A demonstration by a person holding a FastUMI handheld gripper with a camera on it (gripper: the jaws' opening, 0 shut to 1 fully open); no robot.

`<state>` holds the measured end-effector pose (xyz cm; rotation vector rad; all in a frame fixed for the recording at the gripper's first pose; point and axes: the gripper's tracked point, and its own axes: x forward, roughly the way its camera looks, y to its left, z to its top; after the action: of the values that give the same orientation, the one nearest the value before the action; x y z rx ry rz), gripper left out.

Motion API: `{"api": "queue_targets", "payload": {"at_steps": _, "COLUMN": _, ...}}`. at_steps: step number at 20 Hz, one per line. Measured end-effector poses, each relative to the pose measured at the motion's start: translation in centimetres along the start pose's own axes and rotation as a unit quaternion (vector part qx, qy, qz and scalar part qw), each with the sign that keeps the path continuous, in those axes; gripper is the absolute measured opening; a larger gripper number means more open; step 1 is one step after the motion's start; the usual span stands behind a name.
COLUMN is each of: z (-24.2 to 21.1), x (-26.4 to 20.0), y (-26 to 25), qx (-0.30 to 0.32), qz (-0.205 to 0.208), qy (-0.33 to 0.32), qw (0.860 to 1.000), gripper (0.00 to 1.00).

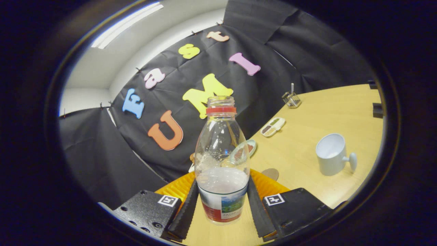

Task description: Take the bottle from table, then pour the juice into the cup, finally place the bottle on the coaster

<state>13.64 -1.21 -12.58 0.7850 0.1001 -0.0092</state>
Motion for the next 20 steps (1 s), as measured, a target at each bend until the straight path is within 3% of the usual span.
{"api": "queue_targets", "payload": {"at_steps": 6, "z": 0.8, "x": 0.9, "y": -0.4, "qx": 0.088, "qz": 0.011, "qy": 0.007, "qw": 0.996, "gripper": 0.76}}
{"api": "queue_targets", "payload": {"at_steps": 13, "z": 2.1, "x": 1.6, "y": -1.8, "qx": 0.141, "qz": 0.007, "qy": 0.0, "qw": 0.99, "gripper": 0.76}}
{"api": "queue_targets", "payload": {"at_steps": 20, "z": 2.2, "x": 2.6, "y": -2.0, "qx": 0.233, "qz": 0.031, "qy": 0.008, "qw": 0.972, "gripper": 0.76}}
